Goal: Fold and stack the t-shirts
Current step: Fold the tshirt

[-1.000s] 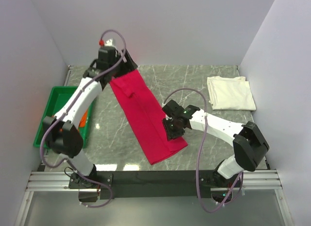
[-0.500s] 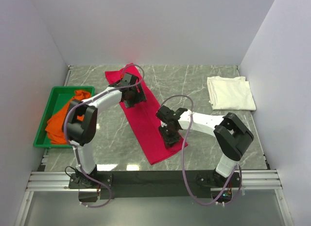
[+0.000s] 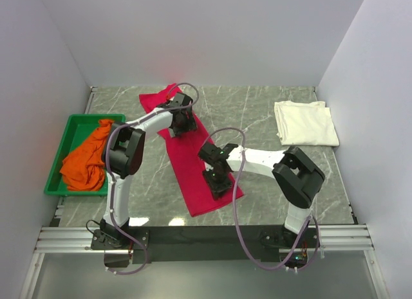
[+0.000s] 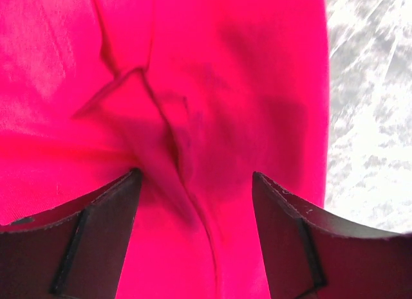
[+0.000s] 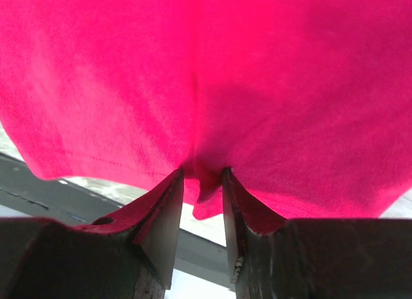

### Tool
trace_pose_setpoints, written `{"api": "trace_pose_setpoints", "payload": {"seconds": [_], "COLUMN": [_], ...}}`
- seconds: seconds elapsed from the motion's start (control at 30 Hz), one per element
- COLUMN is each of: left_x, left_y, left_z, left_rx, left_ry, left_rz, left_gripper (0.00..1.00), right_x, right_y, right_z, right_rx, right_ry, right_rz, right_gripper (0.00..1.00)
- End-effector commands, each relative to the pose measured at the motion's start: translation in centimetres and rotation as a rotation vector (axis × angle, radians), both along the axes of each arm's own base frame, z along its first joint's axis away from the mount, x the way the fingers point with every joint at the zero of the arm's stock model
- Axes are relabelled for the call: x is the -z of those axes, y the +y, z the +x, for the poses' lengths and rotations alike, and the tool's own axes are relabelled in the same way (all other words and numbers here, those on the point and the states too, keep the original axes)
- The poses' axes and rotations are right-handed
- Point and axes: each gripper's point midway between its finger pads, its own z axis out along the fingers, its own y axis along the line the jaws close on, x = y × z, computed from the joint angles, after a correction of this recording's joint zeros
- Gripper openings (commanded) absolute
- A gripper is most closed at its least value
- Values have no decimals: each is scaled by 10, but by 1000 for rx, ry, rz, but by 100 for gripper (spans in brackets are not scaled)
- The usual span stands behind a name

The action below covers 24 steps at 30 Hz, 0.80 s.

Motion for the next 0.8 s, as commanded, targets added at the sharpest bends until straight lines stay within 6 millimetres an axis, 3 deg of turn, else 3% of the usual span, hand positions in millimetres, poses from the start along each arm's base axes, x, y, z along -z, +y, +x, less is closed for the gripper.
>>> {"api": "trace_pose_setpoints", "payload": {"seconds": [0.0, 0.17, 0.2, 0.23, 0.3, 0.37, 0.4, 0.43, 0.57, 0.67, 0.7, 0.77], "left_x": [23, 17, 3, 8, -7, -2, -11, -4, -14, -40, -60, -81], "left_y": [14, 17, 16, 20, 22, 28, 30, 35, 40, 43, 44, 49], "left_z": [1, -6, -6, -16, -24, -42, -47, -59, -80, -84, -82, -84], "left_rx": [11, 25, 25, 25, 21, 13, 6, 5, -16, -37, -45, -79], "left_ry": [38, 35, 7, 25, 6, 38, 30, 58, 61, 20, -21, -63], "left_rz": [100, 98, 84, 85, 67, 70, 60, 65, 32, 12, -5, -13], "left_gripper": [75, 76, 76, 77, 77, 78, 78, 78, 79, 84, 87, 93], "right_x": [2, -9, -12, -14, -20, -22, -24, -24, -26, -34, -47, -64], "right_y": [23, 48, 50, 52, 55, 56, 58, 57, 63, 64, 66, 66], "right_z": [-7, -12, -13, -15, -20, -25, -29, -31, -40, -38, -35, -28], "right_rx": [-55, -101, -108, -113, -125, -136, -143, -146, -172, -170, -162, -144], "right_ry": [18, 22, 22, 24, 34, 46, 49, 53, 62, 19, -11, -72], "right_rz": [22, 46, 52, 54, 74, 86, 90, 89, 101, 100, 126, 150], "right_gripper": [38, 38, 38, 38, 38, 38, 38, 38, 38, 38, 38, 40]}}
